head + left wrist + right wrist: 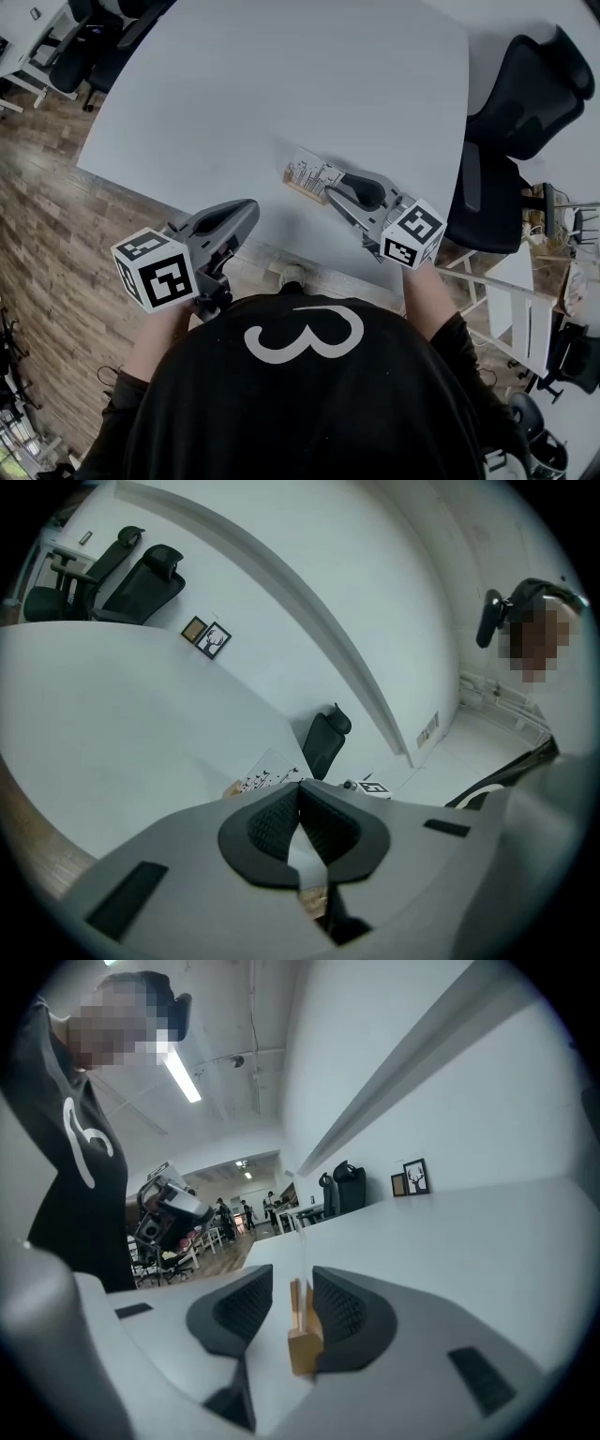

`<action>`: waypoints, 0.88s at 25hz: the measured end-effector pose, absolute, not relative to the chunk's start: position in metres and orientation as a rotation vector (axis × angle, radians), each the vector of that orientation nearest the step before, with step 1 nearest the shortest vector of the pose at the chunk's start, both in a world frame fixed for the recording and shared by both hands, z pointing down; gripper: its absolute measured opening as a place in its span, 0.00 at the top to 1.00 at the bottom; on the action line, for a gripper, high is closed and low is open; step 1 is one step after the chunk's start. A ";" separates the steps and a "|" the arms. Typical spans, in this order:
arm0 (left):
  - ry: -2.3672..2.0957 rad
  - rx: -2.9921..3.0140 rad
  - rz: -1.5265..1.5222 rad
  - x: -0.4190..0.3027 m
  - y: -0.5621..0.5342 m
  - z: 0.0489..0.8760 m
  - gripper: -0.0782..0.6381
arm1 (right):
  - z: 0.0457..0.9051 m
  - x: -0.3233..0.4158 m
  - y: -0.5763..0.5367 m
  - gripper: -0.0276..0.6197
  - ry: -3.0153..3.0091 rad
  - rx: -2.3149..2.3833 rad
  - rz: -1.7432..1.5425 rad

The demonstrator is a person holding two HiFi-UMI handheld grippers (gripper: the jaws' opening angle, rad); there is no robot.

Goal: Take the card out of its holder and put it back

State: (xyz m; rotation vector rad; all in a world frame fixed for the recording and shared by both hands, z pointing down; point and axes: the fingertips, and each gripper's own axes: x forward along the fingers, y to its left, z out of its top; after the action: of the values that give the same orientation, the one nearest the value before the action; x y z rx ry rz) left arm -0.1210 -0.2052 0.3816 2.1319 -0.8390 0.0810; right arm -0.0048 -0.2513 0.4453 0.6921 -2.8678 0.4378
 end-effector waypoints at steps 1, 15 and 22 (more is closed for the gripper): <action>-0.849 2.135 0.073 -0.122 -0.201 0.379 0.88 | 0.443 -0.001 -0.252 0.76 -2.869 0.724 0.445; -0.903 2.200 -0.024 -0.106 -0.112 0.340 0.88 | 0.349 0.043 -0.175 0.76 -2.927 0.916 0.366; -0.880 2.274 -0.063 -0.075 -0.054 0.312 0.88 | 0.306 0.051 -0.088 0.77 -2.999 0.821 0.346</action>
State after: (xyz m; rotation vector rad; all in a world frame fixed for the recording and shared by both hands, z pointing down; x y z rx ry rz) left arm -0.0745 -0.0542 0.3122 2.2740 -0.8803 -0.0634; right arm 0.0514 -0.0878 0.3058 0.8205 -2.9986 0.3460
